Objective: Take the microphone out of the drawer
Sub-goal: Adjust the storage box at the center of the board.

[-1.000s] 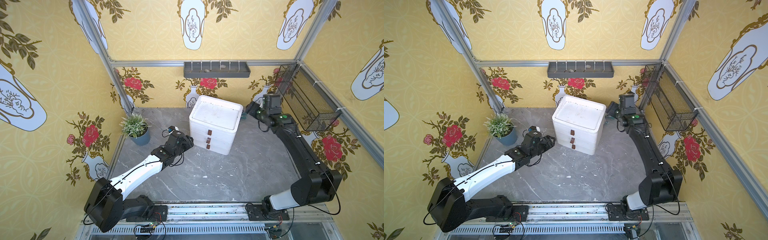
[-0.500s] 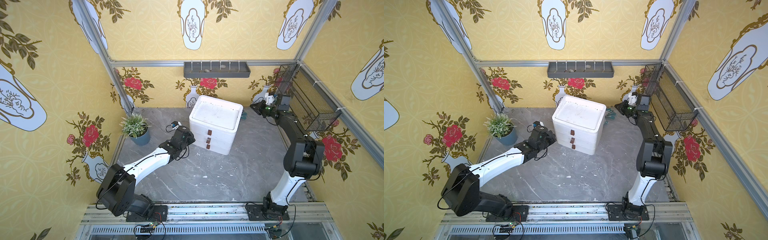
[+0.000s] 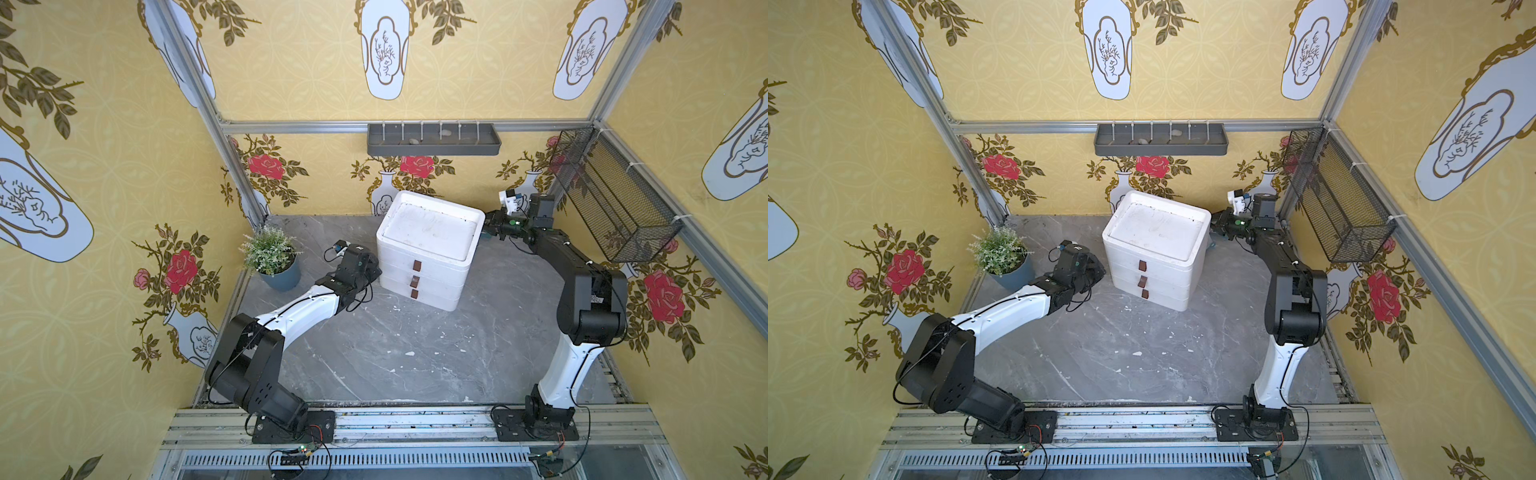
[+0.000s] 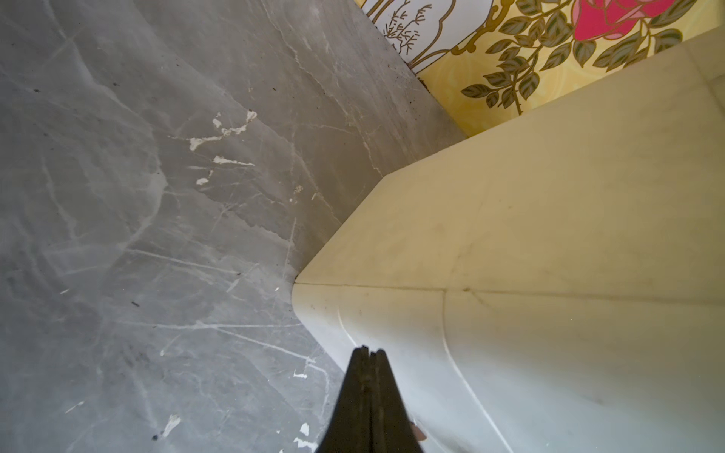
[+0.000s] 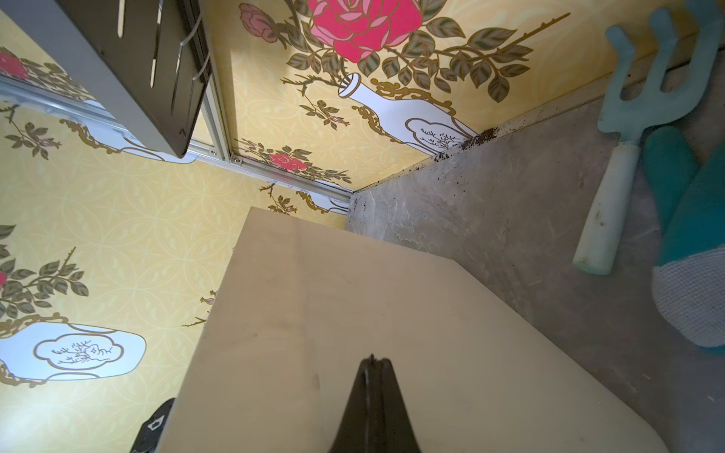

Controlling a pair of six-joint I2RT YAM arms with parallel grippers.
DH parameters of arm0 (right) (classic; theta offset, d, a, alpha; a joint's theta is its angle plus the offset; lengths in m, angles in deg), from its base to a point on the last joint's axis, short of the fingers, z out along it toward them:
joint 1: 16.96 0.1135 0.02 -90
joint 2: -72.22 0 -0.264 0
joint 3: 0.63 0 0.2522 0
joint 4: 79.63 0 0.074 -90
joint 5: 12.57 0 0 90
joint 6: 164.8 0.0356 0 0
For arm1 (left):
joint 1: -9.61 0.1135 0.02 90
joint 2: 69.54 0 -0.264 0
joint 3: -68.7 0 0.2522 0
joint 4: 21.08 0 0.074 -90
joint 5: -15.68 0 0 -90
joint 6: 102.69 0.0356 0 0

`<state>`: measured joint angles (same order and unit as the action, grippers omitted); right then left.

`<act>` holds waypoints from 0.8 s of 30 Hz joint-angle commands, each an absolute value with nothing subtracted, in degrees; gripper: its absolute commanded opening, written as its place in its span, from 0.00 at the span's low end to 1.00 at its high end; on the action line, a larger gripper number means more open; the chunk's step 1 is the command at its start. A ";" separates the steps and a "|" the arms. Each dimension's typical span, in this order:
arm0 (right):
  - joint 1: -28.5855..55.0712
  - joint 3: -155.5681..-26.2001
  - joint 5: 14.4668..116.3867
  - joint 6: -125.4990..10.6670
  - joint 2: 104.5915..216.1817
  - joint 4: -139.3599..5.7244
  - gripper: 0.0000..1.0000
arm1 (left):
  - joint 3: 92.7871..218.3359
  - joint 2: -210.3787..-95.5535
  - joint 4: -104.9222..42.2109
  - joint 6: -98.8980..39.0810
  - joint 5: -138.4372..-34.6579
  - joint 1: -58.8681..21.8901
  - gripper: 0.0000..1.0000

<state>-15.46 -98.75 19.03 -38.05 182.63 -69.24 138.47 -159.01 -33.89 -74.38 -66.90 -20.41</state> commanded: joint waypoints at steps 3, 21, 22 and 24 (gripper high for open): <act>-13.74 -93.34 14.72 -39.08 179.52 -71.54 0.00 | 142.16 -162.98 -31.75 -68.31 -69.72 -20.10 0.00; -10.98 -74.92 18.78 -38.49 161.00 -70.75 0.00 | 147.06 -170.87 -20.48 -65.82 -87.41 -21.11 0.00; -10.98 -75.16 19.30 -39.35 160.37 -69.30 0.00 | 147.13 -170.96 -20.06 -66.22 -87.46 -21.45 0.00; -11.23 -76.39 21.21 -41.41 159.68 -65.75 0.00 | 146.51 -170.43 -19.81 -66.95 -87.62 -21.46 0.00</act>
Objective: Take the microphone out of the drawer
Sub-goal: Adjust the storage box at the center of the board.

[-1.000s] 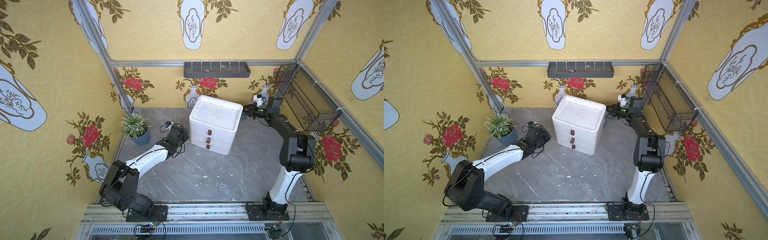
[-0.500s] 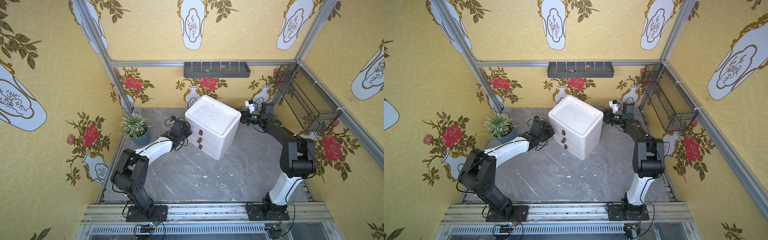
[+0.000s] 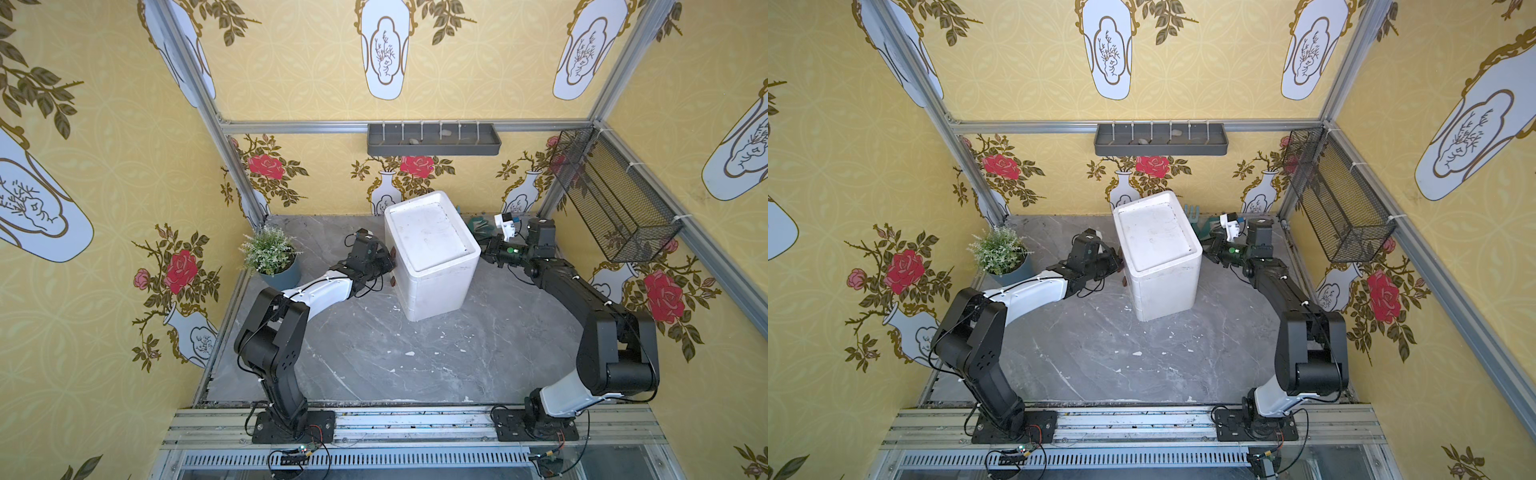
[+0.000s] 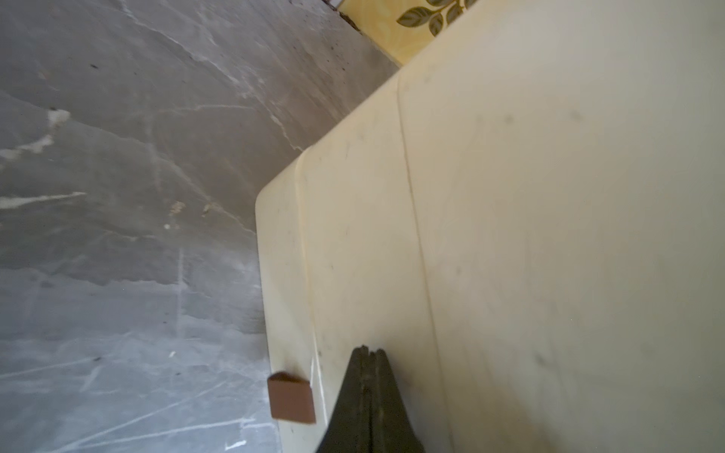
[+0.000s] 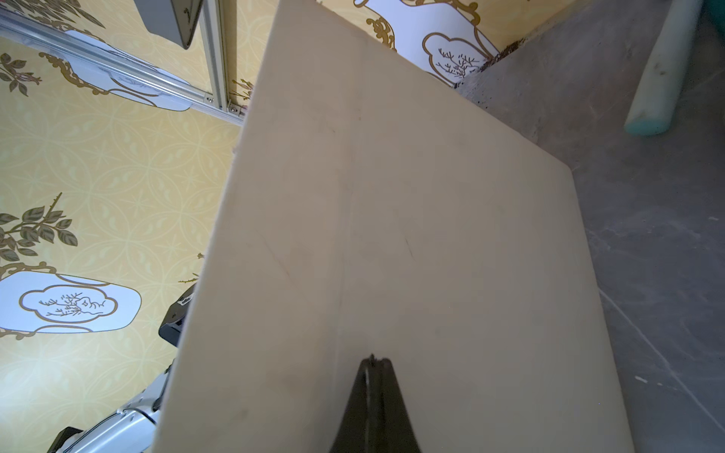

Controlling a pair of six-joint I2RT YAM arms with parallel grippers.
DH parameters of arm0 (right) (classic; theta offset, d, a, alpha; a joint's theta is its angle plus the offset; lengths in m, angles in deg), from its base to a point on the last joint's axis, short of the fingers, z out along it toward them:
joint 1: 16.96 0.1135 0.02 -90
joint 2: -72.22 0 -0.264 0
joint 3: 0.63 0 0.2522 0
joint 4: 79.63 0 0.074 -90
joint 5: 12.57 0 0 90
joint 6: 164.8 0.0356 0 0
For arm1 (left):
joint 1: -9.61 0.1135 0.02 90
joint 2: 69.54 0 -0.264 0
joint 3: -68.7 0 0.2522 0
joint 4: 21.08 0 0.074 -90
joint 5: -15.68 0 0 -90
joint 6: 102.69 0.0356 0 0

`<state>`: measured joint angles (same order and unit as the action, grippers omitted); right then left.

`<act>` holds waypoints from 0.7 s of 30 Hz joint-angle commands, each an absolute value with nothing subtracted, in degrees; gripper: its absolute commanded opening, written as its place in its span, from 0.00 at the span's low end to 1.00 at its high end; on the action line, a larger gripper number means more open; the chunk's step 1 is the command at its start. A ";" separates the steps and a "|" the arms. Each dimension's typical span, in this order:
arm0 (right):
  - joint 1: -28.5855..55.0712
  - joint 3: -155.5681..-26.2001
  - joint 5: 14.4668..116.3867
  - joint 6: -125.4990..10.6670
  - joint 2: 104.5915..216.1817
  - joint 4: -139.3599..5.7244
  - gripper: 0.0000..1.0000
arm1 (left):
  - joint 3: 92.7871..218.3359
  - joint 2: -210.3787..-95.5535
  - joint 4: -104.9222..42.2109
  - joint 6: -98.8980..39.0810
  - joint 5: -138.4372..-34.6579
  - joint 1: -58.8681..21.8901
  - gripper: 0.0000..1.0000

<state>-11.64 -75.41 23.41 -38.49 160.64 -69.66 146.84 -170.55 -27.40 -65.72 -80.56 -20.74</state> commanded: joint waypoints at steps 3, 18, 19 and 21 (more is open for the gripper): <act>-12.60 -78.26 24.99 -43.64 158.27 -60.17 0.00 | 142.65 -167.26 -19.14 -67.46 -85.61 -20.62 0.00; -5.33 -90.77 53.58 -53.68 155.44 -38.69 0.65 | 127.40 -154.75 -6.80 -75.79 -94.68 -13.11 0.61; -4.01 -92.17 55.36 -54.16 156.01 -37.76 0.67 | 126.96 -154.94 -4.91 -77.24 -95.56 -12.76 0.64; -1.70 -95.02 59.35 -54.92 157.38 -35.96 0.68 | 126.14 -155.38 -2.02 -79.57 -97.00 -12.08 0.68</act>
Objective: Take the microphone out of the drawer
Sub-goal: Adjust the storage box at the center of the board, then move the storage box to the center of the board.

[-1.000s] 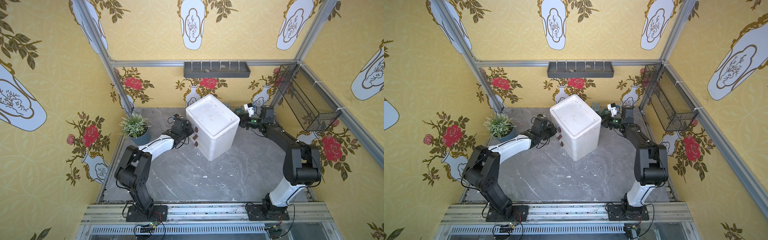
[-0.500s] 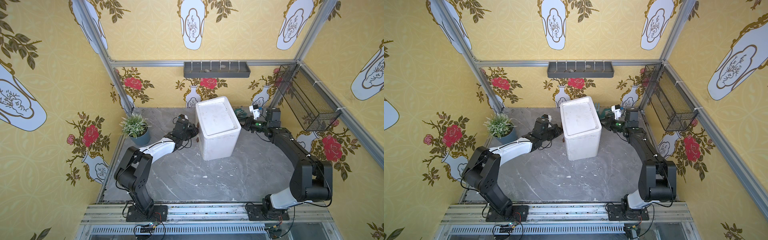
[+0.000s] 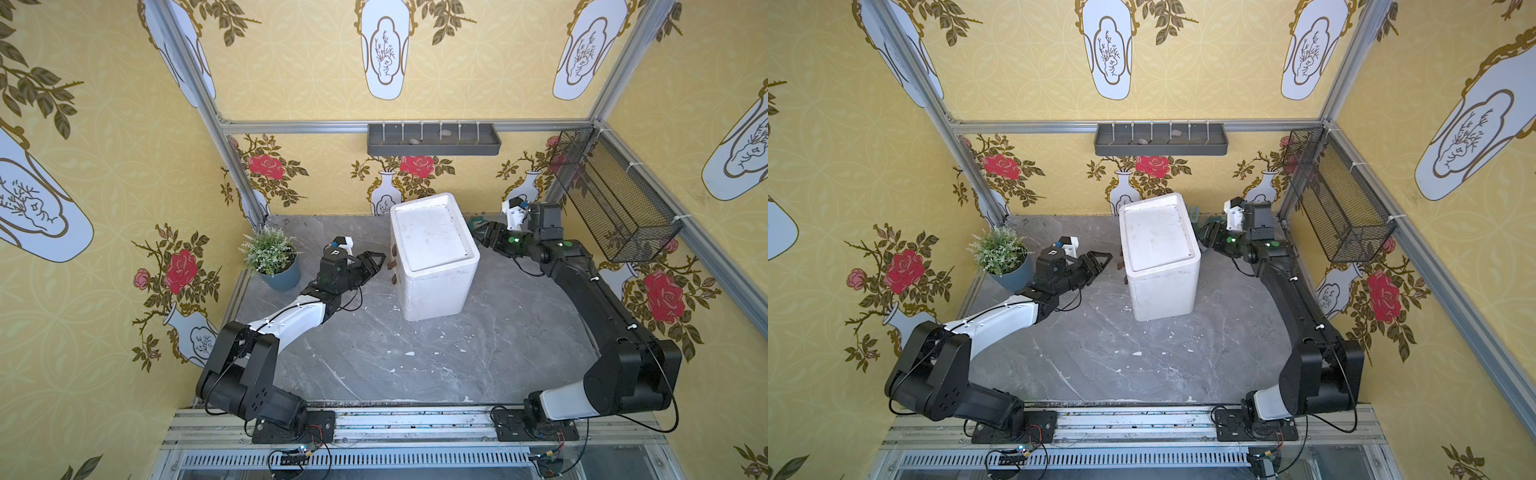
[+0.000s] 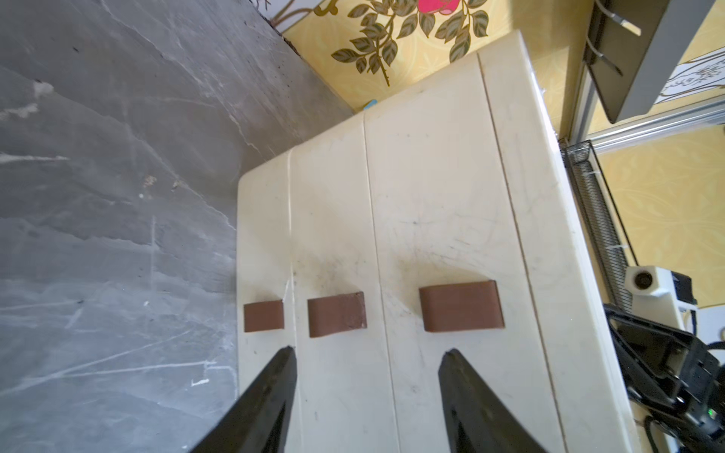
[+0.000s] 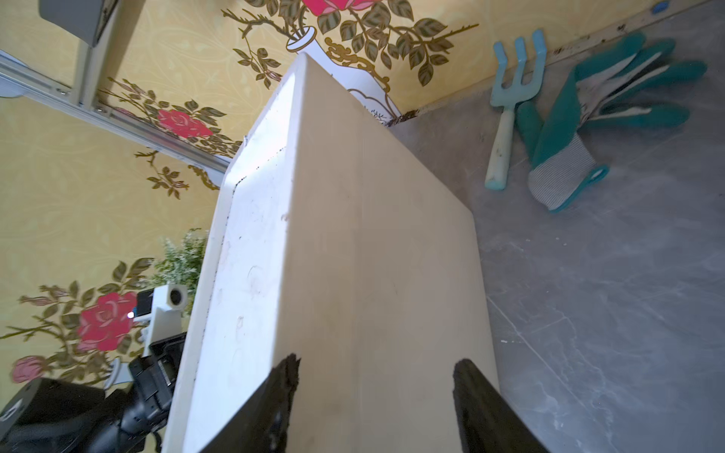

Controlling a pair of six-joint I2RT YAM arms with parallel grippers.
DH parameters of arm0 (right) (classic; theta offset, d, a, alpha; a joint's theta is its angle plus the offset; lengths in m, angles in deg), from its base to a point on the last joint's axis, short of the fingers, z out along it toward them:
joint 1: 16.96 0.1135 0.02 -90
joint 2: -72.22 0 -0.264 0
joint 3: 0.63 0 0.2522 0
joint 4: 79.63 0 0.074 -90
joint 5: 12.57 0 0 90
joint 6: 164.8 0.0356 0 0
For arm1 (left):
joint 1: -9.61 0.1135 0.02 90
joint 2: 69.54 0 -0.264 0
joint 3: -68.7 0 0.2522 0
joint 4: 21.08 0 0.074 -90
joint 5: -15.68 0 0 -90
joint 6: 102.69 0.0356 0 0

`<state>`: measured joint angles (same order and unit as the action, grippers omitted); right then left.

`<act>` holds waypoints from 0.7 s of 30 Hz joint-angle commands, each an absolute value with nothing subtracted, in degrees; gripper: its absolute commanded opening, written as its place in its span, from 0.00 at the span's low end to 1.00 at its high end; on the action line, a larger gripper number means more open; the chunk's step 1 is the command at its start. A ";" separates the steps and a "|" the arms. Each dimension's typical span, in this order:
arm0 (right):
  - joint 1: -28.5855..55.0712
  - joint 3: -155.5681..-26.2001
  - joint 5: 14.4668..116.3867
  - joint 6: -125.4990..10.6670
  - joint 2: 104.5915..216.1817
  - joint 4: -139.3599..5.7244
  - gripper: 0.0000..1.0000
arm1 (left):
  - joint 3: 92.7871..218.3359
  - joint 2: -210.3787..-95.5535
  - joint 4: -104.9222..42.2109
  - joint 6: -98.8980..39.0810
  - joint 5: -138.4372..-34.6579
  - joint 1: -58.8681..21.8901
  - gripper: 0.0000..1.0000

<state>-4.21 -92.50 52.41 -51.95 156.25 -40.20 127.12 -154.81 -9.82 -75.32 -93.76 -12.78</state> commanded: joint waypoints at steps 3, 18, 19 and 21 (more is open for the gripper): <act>0.76 -97.85 63.52 -55.85 158.77 -34.80 0.68 | 125.05 -155.82 0.93 -81.23 -98.49 -11.51 0.75; 10.96 -107.41 83.19 -57.57 159.63 -30.45 0.68 | 119.82 -160.64 13.45 -88.45 -100.68 -10.47 0.79; 11.14 -107.67 82.66 -57.60 159.53 -30.38 0.68 | 119.73 -160.63 13.50 -88.32 -100.68 -10.51 0.79; 11.40 -108.25 80.83 -57.00 159.99 -29.86 0.68 | 119.64 -160.68 13.50 -88.35 -100.77 -10.43 0.79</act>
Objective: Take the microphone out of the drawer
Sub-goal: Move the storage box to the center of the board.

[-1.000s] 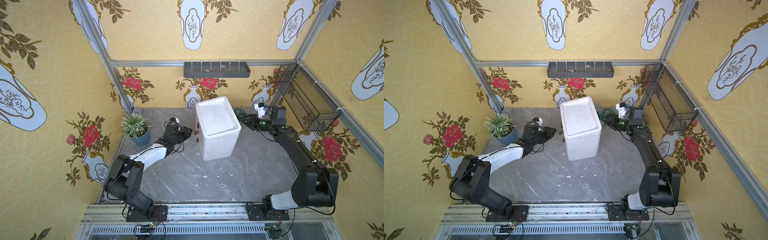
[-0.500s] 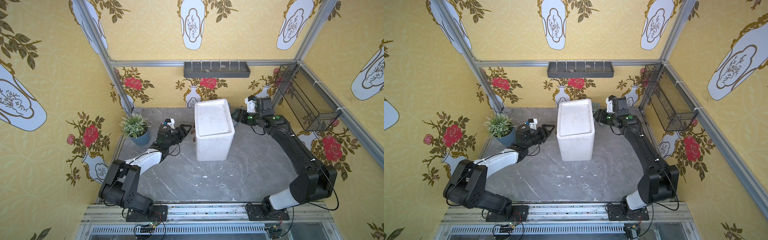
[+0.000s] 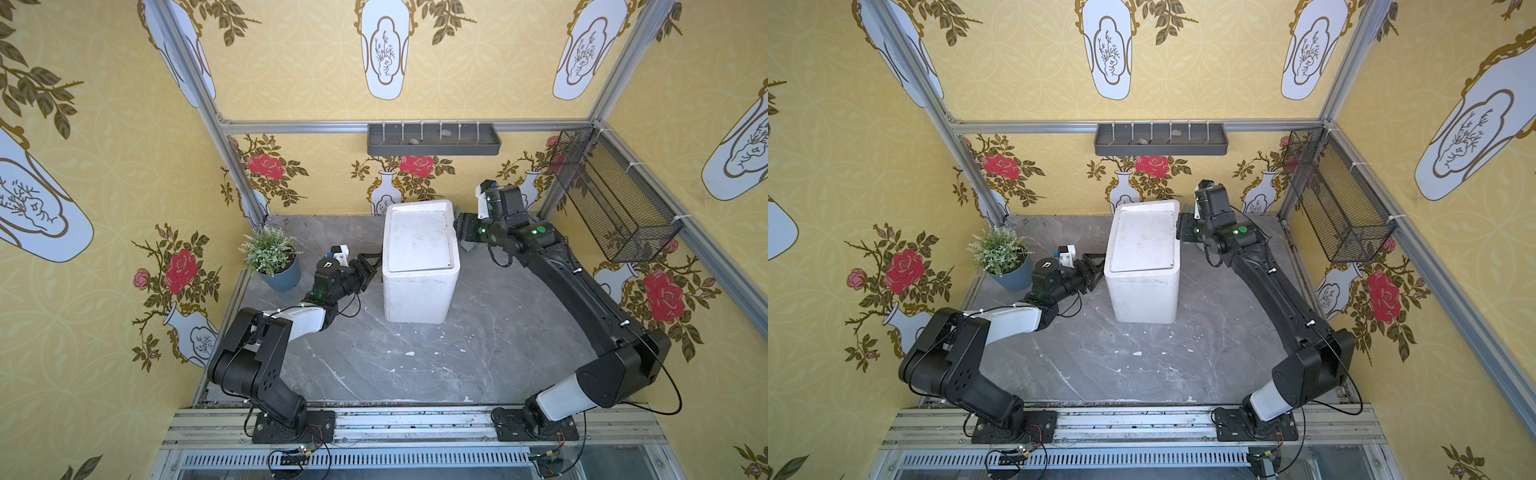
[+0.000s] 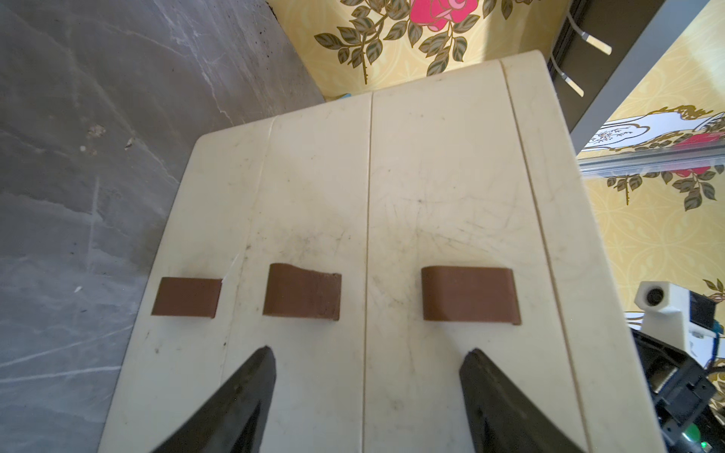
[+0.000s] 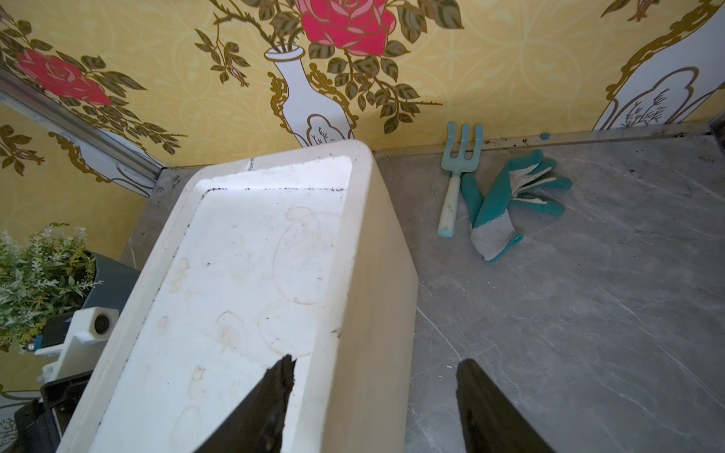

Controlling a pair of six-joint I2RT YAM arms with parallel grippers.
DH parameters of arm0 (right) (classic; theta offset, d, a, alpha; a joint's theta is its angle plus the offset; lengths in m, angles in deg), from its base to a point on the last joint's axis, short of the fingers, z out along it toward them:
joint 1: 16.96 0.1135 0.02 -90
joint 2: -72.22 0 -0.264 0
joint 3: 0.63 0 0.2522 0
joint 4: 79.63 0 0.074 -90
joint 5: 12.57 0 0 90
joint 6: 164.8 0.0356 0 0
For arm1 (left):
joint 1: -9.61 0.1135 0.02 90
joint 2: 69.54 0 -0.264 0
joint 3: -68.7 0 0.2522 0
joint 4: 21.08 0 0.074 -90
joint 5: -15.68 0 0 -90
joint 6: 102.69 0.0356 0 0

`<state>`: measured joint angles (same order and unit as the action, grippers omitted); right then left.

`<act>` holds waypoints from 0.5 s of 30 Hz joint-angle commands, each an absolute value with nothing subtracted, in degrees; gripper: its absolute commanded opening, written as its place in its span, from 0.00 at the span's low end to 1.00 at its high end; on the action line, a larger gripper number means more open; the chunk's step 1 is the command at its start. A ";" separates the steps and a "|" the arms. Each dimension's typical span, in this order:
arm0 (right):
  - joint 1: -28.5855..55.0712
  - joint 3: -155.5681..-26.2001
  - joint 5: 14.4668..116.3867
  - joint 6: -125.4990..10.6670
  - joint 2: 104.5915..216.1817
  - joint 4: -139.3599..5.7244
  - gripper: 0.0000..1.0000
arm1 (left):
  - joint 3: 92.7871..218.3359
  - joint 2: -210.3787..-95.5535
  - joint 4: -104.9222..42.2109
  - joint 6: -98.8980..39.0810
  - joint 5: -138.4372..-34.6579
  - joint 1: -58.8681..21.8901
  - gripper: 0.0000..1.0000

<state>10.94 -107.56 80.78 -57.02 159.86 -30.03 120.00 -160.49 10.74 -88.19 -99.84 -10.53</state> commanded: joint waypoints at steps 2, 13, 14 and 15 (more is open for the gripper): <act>11.67 -108.14 79.07 -56.04 160.83 -29.67 0.68 | 119.55 -160.66 13.49 -88.27 -100.67 -10.43 0.79; 14.14 -108.08 80.32 -51.53 166.11 -28.40 0.60 | 116.88 -157.08 12.38 -87.08 -99.20 -9.34 0.79; 14.45 -108.39 80.56 -51.04 166.50 -28.21 0.57 | 116.59 -156.47 11.70 -86.60 -98.83 -9.37 0.79; 14.71 -108.50 80.85 -50.67 166.82 -28.01 0.54 | 116.43 -155.97 10.94 -86.08 -98.47 -9.23 0.79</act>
<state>14.15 -107.84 79.16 -52.85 166.17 -28.22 117.11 -156.71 10.90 -88.02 -99.57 -9.46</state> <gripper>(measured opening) 0.566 0.794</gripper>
